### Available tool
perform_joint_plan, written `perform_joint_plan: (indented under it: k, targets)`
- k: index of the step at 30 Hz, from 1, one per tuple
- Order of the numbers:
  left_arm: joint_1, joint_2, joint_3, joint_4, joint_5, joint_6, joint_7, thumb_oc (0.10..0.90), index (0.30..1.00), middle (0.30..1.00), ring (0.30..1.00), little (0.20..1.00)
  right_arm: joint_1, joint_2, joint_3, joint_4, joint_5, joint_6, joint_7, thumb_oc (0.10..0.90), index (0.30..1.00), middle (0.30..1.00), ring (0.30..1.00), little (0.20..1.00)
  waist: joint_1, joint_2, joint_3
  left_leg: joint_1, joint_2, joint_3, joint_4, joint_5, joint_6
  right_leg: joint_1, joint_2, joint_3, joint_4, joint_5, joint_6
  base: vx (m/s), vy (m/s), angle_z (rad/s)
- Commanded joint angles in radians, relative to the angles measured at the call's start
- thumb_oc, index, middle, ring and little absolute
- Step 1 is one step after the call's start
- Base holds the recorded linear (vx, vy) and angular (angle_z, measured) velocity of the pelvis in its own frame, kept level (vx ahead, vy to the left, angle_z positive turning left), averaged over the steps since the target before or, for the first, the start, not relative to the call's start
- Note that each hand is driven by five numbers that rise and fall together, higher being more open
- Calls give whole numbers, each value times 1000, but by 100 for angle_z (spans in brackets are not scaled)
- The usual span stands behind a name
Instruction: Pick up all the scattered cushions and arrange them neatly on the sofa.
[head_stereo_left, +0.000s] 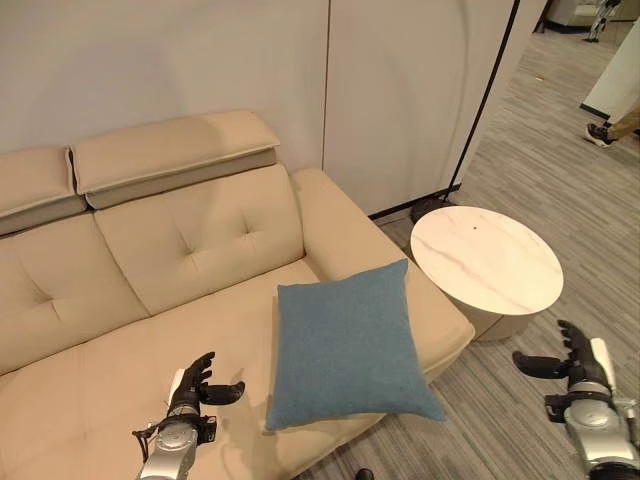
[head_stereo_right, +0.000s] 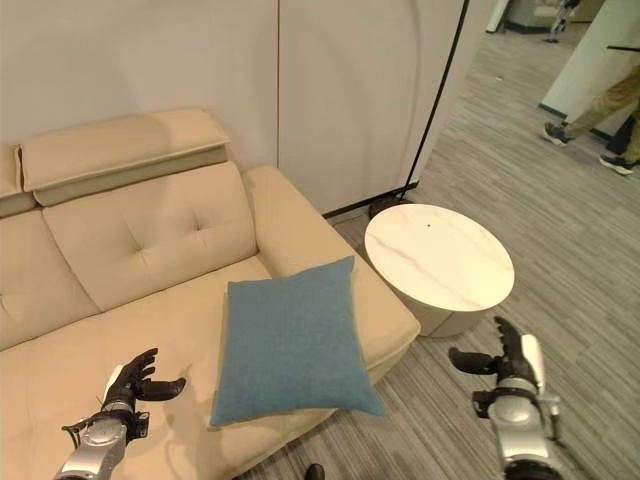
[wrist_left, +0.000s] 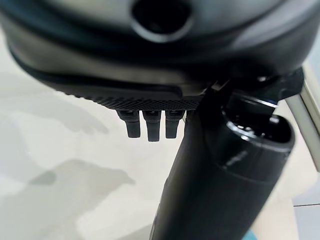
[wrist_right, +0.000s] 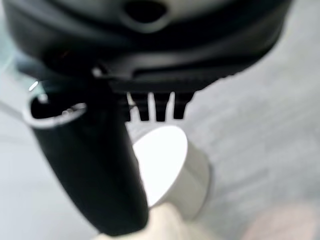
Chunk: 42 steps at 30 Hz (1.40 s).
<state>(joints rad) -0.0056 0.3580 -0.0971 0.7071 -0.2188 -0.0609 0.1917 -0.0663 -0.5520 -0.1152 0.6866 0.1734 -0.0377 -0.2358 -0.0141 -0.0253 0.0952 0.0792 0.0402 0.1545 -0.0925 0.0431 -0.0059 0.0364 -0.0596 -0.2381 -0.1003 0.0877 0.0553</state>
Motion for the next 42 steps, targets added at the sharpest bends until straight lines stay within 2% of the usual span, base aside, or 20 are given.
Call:
perform_joint_plan:
  k: [1, 8, 14, 24, 31, 37, 38, 39, 40, 42]
  targets:
    - [-104, 40, 18, -78, -23, -80, 44, 800, 900, 900, 900, 900, -114, 19, 22, -75, 117, -96, -42, 800, 900, 900, 900, 900, 17, -39, -19, -11, -18, -31, 5, -94, -27, 56, -11, 7, 13, -106, 72, 0, 0, 0]
    - [-147, 29, -29, -109, -6, -79, 54, 800, 900, 900, 900, 900, -170, 111, 102, -102, 163, -109, -32, 800, 900, 900, 900, 900, 31, -45, 4, -47, -17, -43, 5, -84, -27, 21, -11, -1, 13, -100, 73, -35, 19, 3]
    - [-208, 17, -66, -127, -23, -86, 82, 800, 900, 900, 900, 900, -249, 198, 176, -90, 225, -126, -34, 800, 900, 900, 900, 900, 46, -62, 56, -122, -10, -54, 5, -58, -25, -58, -4, 10, 13, -79, 72, -89, 7, 1]
    - [-314, -16, -123, -121, -86, -115, 121, 800, 900, 900, 900, 900, -327, 260, 267, -77, 235, -127, -37, 800, 900, 900, 900, 900, 47, -88, 124, -254, -11, -66, 32, -30, -24, -179, -3, 24, 13, -39, 64, -58, 10, -1]
    - [-422, -86, -193, -91, -170, -137, 133, 800, 900, 900, 900, 900, -381, 305, 350, -77, 218, -125, -33, 800, 900, 900, 900, 900, 38, -99, 153, -308, -15, -71, 41, -16, -25, -229, -6, 28, 13, -23, 64, -3, 4, -1]
    - [-423, -177, -255, -71, -259, -139, 102, 800, 900, 900, 900, 900, -387, 316, 386, -126, 201, -130, -25, 800, 900, 900, 900, 900, 26, -87, 164, -294, -21, -72, 19, -9, -25, -226, -11, 27, 13, -28, 63, 1, 3, -1]
    - [-413, -191, -267, -72, -276, -136, 92, 758, 836, 836, 836, 836, -382, 317, 388, -144, 202, -133, -22, 800, 900, 900, 900, 900, 23, -84, 165, -292, -22, -72, 16, -10, -25, -224, -12, 27, 13, -30, 62, 0, 0, 0]
    - [-406, -197, -274, -77, -283, -133, 85, 400, 300, 300, 300, 300, -376, 319, 391, -156, 203, -136, -19, 483, 425, 425, 425, 425, 21, -81, 165, -288, -23, -71, 13, -11, -25, -222, -12, 27, 13, -31, 62, 0, 0, 0]
    - [-398, -203, -281, -84, -291, -132, 76, 400, 300, 300, 300, 300, -367, 319, 394, -166, 206, -138, -14, 400, 300, 300, 300, 300, 18, -79, 165, -284, -24, -71, 11, -12, -25, -220, -12, 29, 13, -32, 62, 0, 0, 0]
    - [-385, -204, -284, -97, -299, -131, 67, 400, 300, 300, 300, 300, -351, 317, 395, -184, 210, -142, -3, 400, 300, 300, 300, 300, 15, -76, 163, -277, -24, -70, 8, -14, -24, -216, -13, 28, 13, -34, 61, 0, 0, 0]
